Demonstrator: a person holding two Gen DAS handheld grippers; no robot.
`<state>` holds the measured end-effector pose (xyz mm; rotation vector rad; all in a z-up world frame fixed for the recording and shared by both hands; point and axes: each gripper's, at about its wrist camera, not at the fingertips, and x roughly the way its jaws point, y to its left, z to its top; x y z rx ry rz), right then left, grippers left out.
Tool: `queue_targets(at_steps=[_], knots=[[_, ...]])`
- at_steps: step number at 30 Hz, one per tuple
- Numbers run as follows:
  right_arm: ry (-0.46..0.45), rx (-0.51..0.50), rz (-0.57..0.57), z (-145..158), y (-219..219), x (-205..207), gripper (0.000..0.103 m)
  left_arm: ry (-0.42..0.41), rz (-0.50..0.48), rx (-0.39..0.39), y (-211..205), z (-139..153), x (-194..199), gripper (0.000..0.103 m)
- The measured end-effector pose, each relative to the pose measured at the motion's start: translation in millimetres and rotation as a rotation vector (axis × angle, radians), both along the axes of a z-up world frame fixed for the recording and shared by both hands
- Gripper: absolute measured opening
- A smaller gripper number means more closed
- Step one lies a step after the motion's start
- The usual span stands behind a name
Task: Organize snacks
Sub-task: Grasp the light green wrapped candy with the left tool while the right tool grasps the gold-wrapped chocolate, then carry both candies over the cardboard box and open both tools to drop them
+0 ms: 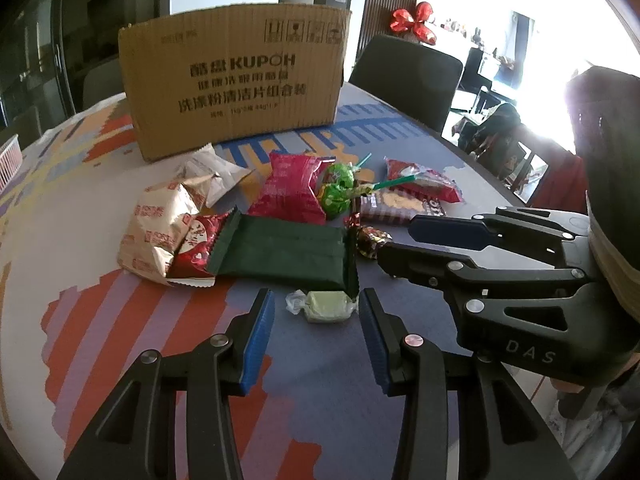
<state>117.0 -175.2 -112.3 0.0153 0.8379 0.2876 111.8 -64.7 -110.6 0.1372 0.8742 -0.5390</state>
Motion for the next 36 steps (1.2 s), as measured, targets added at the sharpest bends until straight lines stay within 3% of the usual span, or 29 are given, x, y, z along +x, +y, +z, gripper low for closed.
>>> queue_targets(at_steps=[9,13,18,23,36], knots=[[0.036,0.033,0.016,-8.7,0.3,10.6,0.032,0.019,-0.020,0.014,-5.8,-8.7,1.7,0.042],[0.034,0.034,0.039,-9.6,5.9,12.4,0.032,0.009,-0.025,0.020,-6.9,-8.8,1.5,0.033],[0.048,0.033,0.027,-12.4,3.8,16.1,0.030,0.018,-0.021,0.009,-3.8,-8.3,0.9,0.032],[0.046,0.011,0.028,-14.5,6.4,14.6,0.022,0.026,-0.011,0.004,-1.5,-6.2,-0.4,0.032],[0.013,0.018,0.031,-1.6,8.7,-4.0,0.021,-0.037,0.070,-0.021,11.9,21.2,-15.1,0.032]])
